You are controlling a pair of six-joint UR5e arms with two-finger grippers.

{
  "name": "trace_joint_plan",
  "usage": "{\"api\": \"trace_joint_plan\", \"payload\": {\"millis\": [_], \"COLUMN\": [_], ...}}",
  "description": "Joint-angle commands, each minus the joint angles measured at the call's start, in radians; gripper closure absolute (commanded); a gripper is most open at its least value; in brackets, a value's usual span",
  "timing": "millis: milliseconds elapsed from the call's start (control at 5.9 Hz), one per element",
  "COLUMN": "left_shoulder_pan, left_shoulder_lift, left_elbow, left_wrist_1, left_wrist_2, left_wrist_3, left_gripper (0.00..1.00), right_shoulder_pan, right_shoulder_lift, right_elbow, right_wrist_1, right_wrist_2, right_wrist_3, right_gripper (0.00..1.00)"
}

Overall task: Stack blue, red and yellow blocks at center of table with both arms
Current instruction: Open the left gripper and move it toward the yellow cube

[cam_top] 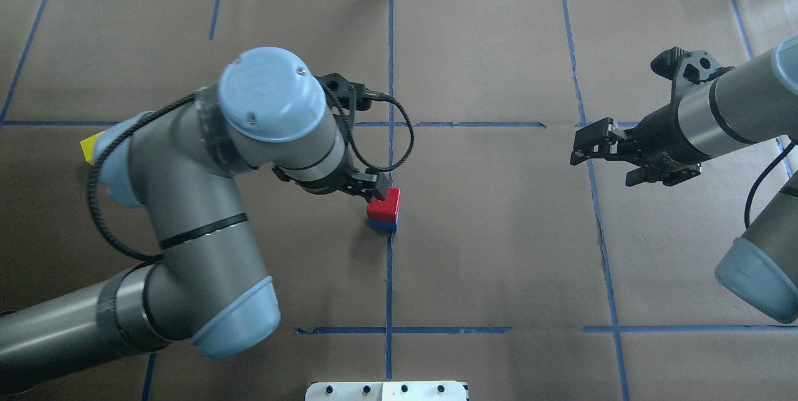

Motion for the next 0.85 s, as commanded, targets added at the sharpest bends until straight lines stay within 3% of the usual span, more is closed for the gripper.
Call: {"api": "trace_joint_plan", "payload": {"millis": [0, 169, 339, 508, 678], "left_shoulder_pan": [-0.208, -0.315, -0.392, -0.416, -0.416], "left_shoulder_lift": [0.203, 0.333, 0.409, 0.454, 0.453], "left_elbow": [-0.026, -0.009, 0.119, 0.214, 0.282], "left_wrist_1": [-0.009, -0.099, -0.252, -0.328, -0.353], "left_wrist_2": [-0.158, -0.23, -0.314, -0.344, -0.343], "left_wrist_3": [0.153, 0.226, 0.315, 0.295, 0.159], "left_gripper": [0.0, 0.0, 0.0, 0.0, 0.0], "right_shoulder_pan": [0.0, 0.0, 0.0, 0.0, 0.0], "right_shoulder_lift": [0.001, 0.004, 0.007, 0.009, 0.006], "right_elbow": [0.003, 0.006, 0.006, 0.009, 0.021], "right_wrist_1": [0.0, 0.0, 0.0, 0.0, 0.0], "right_wrist_2": [0.001, 0.001, -0.001, -0.001, -0.002], "right_wrist_3": [0.0, 0.0, 0.0, 0.0, 0.0], "right_gripper": [0.0, 0.0, 0.0, 0.0, 0.0]}}
